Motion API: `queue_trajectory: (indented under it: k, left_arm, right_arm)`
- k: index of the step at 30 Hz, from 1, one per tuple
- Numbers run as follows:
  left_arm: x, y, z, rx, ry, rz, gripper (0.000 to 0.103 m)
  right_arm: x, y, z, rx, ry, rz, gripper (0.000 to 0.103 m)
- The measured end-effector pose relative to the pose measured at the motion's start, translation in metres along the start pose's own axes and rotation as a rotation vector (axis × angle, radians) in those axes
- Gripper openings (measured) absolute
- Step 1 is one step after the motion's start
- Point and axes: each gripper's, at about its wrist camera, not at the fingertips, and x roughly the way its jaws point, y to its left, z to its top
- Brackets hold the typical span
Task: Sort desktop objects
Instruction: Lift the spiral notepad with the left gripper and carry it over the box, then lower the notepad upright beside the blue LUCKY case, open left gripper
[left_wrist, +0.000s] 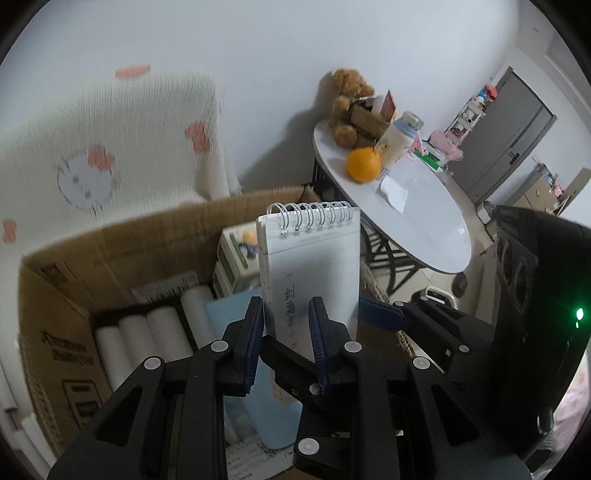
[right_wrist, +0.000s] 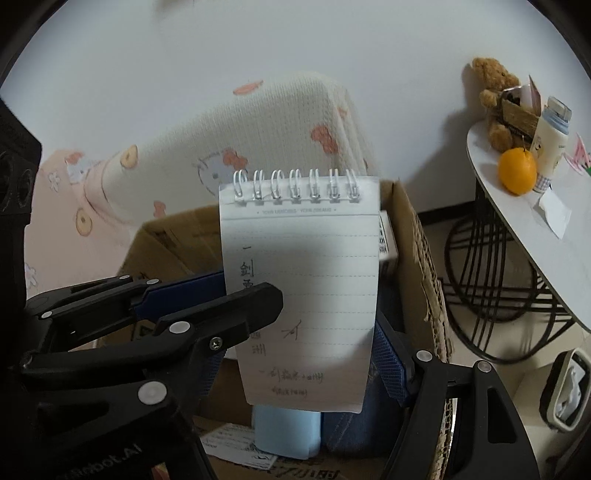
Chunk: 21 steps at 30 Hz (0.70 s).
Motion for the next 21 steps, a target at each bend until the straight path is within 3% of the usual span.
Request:
queue_trajectory:
  k: [9, 21]
  left_arm:
    - [0.032, 0.021, -0.012, -0.137, 0.15, -0.082, 0.026]
    - [0.053, 0.029, -0.021, -0.2, 0.223, -0.095, 0.026]
  right_arm:
    - [0.015, -0.011, -0.012, -0.023, 0.116, 0.006, 0.072]
    - [0.012, -0.009, -0.021, -0.12, 0.144, -0.016, 0.071]
